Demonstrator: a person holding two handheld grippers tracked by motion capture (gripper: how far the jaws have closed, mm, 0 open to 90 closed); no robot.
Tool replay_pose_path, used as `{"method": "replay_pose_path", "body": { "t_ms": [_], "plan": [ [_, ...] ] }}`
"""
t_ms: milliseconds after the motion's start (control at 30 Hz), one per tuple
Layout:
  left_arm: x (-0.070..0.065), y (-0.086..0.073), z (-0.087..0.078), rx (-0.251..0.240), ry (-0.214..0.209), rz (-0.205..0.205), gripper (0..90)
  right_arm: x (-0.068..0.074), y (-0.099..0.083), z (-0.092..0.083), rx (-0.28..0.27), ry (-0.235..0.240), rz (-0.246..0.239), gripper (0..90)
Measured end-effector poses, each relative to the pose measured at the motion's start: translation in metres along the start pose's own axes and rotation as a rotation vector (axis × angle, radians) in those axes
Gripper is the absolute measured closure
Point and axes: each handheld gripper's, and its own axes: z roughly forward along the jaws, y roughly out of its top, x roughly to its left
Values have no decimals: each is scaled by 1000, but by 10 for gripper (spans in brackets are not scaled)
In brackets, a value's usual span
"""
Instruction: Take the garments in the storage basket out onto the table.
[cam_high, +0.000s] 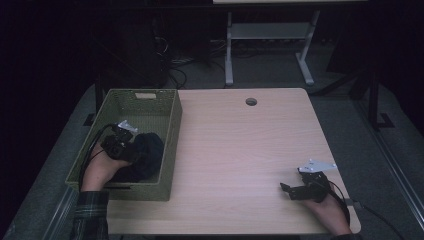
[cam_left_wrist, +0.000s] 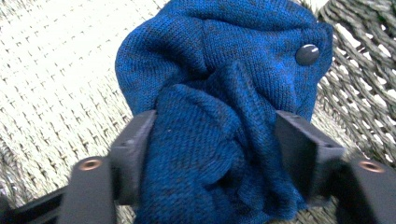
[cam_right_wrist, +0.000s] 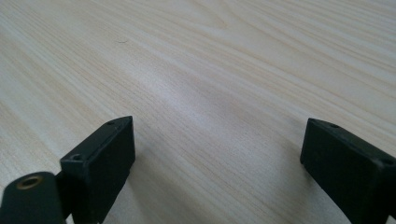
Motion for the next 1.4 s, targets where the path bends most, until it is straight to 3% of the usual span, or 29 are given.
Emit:
{"method": "replay_pose_path", "body": {
  "t_ms": [100,300,533,1400],
  "plan": [
    [1,0,0,18,-6,9,487,0,0,0,-1,0,-2,96],
    [6,2,-5,40,-32,-9,609,0,0,0,0,-1,0,96],
    [7,6,-11,51,-45,-2,615,0,0,0,0,-1,0,96],
    [6,31,-72,1,-49,31,617,0,0,0,2,0,4,96]
  ]
}}
